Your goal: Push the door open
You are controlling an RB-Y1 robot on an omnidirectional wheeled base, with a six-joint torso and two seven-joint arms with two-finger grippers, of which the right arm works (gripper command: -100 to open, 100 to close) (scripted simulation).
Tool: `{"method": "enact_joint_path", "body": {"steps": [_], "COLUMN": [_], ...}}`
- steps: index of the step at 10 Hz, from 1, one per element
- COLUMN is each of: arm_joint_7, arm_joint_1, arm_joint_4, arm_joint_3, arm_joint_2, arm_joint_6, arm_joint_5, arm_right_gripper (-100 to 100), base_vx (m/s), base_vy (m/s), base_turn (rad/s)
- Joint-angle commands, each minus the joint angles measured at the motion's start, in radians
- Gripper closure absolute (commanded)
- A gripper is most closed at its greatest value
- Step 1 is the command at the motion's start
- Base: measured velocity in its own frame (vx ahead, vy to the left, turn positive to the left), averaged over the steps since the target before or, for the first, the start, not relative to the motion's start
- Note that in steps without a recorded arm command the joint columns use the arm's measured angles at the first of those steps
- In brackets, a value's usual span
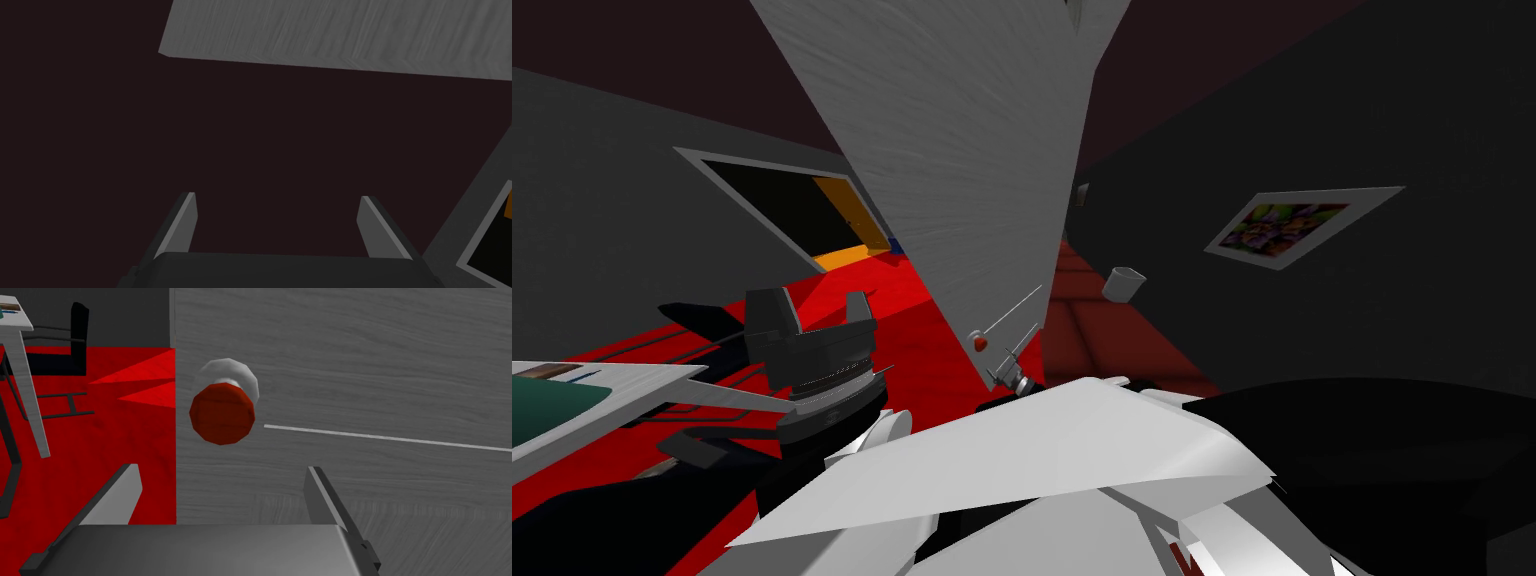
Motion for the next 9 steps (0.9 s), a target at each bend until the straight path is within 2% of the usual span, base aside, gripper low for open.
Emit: {"method": "enact_joint_path", "body": {"steps": [1,2,3,4,9], "arm_joint_7": [-0.03,-0.039,-0.031,-0.035,-0.044], "arm_joint_1": [0.002,0.001,-0.011,-0.008,0.004], "arm_joint_4": [-0.016,-0.025,-0.016,-0.008,0.025], "arm_joint_3": [0.038,0.05,0.03,0.027,0.012], "arm_joint_2": [-0.002,-0.006,-0.012,-0.008,0.012], "arm_joint_6": [-0.017,-0.021,-0.018,-0.024,-0.037], "arm_joint_5": [-0.033,-0.045,-0.037,-0.035,-0.023], "arm_right_gripper": [-100,-100,-100,-100,-100], "base_vx": [-0.057,-0.046,-0.019,0.099,0.19], "base_vy": [-0.052,-0.038,-0.016,0.078,0.157], "base_turn": [-0.02,-0.017,-0.001,0.05,0.041]}}
